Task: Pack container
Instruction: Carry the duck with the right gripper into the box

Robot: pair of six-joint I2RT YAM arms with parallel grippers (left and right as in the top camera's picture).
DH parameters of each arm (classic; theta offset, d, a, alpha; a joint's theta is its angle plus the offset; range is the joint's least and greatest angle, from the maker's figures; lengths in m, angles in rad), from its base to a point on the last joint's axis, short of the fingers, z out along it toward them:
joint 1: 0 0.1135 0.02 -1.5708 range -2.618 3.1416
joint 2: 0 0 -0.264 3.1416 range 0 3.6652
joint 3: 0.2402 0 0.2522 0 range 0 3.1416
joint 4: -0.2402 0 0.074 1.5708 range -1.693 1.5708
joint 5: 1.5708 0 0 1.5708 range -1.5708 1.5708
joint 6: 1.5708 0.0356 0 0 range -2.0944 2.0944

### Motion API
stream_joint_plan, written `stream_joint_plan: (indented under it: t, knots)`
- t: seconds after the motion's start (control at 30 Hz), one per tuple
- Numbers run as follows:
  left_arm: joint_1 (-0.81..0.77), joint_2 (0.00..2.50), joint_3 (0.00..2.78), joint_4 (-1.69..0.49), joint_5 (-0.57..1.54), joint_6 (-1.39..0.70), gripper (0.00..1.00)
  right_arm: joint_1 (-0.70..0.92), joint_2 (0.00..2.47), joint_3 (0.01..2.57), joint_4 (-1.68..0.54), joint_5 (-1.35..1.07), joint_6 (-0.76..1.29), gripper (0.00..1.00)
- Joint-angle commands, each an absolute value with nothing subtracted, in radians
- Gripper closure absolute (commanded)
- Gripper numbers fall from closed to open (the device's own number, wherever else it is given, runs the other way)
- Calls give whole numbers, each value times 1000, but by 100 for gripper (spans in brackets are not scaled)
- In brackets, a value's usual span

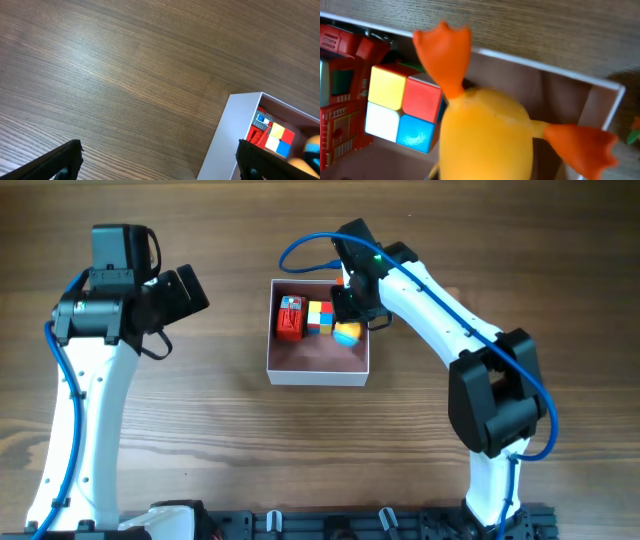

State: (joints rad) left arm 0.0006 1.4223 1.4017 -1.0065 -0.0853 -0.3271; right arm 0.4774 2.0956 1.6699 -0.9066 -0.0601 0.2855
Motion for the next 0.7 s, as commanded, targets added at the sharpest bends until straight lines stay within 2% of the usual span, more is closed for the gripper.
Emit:
stream_joint_plan:
  t: [0.0,0.3,0.47,0.67]
  knots:
    - [5,1419,1407,-1008,-99,-322,0,481,2114,1688,-898,-69,273,58]
    - [5,1419,1407,-1008,-99,-322,0,481,2114,1688,-902,-69,273,47]
    - [5,1419,1407,-1008,-99,-321,0,481,2099,1689,-936,40,341,33]
    - [5,1420,1406,-1008,-99,-321,0,481,1950,1689,-941,125,347,28]
